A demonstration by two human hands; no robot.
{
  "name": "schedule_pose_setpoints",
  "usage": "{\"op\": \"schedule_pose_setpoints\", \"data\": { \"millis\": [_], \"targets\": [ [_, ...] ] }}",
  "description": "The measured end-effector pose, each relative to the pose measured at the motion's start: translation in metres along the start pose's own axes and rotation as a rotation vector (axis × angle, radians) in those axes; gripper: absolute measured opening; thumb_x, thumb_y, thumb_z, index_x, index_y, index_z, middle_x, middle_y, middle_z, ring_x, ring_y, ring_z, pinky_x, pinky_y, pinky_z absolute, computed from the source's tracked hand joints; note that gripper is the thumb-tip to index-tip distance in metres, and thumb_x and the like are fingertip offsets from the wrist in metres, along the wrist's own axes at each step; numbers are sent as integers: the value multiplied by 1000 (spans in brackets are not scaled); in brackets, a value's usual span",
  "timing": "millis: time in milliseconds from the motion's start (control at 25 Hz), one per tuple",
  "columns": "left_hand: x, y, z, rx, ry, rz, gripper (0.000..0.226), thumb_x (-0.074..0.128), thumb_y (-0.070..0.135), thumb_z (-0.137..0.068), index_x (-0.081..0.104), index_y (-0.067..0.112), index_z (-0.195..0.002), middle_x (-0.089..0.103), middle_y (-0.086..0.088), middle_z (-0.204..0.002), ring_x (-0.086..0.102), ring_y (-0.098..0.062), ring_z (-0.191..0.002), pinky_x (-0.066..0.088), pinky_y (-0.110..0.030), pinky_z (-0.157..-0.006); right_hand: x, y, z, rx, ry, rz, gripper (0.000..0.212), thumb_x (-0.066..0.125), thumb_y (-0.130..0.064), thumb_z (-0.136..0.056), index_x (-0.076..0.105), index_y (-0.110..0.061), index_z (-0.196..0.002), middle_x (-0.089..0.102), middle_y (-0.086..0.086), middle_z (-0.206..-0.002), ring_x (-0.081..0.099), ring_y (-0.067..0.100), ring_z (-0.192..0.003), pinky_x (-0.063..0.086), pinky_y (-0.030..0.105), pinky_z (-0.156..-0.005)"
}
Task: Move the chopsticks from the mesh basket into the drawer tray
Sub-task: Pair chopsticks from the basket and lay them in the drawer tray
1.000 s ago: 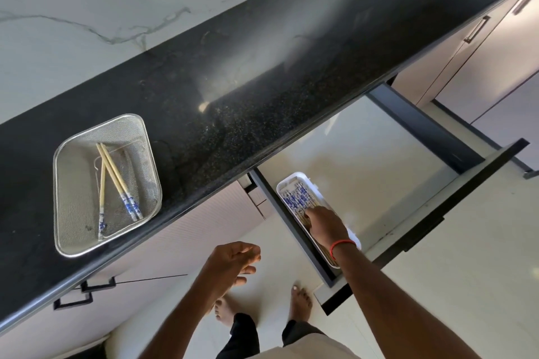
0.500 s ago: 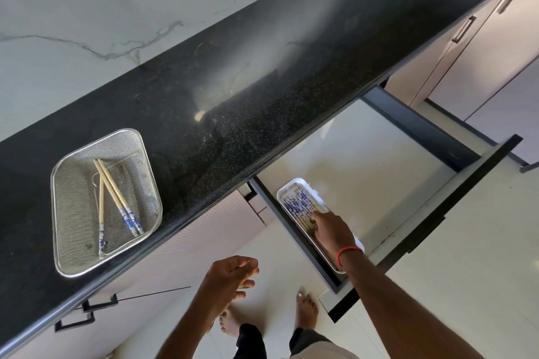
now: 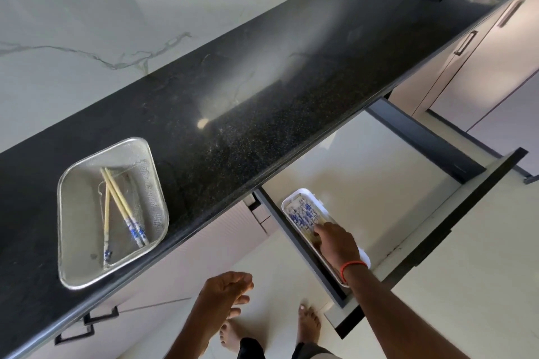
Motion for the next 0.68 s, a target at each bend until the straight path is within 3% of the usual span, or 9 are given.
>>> {"op": "schedule_pose_setpoints", "data": {
  "millis": [160,320,400,480,520,680],
  "targets": [
    [-1,4,0,-2,-2,27,15,66,26,-95,75,15,-99,79,-8,-103,74,-25,-93,53,-31,-75,-2,5,3,26,-2,37,30,46,-12,-88,58,-21,-113,64,4,-112,64,30,-103,51,35,-79],
    [-5,8,1,33,-1,13,20,68,32,-93,76,16,-102,80,0,-98,75,-21,-93,56,-33,-79,-3,-10,0,-213,67,71,46,35,-9,-79,68,-25,-108,69,0,-108,67,26,-101,57,35,-66],
    [-8,10,2,46,4,11,19,68,33,-93,76,18,-101,80,1,-97,75,-20,-94,57,-33,-82,3,-15,-1,-332,6,103,53,31,-5,-82,66,-24,-117,64,0,-126,61,23,-120,57,38,-84],
    [-10,11,4,46,3,15,16,67,31,-93,76,19,-98,80,0,-98,75,-21,-95,56,-34,-83,9,-10,4,-331,-101,161,54,35,0,-89,53,-23,-135,45,-2,-149,42,20,-139,45,38,-105],
    [-12,13,7,46,4,22,15,67,30,-94,76,19,-97,80,-1,-98,74,-22,-96,56,-34,-82,10,-4,7,-292,-140,174,53,38,-2,-90,50,-24,-137,43,-4,-151,42,20,-138,44,37,-105],
    [-24,25,14,74,17,27,15,64,30,-96,75,20,-99,78,-3,-103,72,-18,-90,53,-30,-77,-5,6,17,-171,-100,126,45,55,-30,-89,54,-37,-133,61,-7,-133,59,16,-119,48,30,-94]
  ]
}}
Point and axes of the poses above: each hand's wrist, its own z-axis away from the middle knuckle, its own x-axis out of the palm, y = z × x, the point moved 7 cm from there along -z, towards the middle knuckle
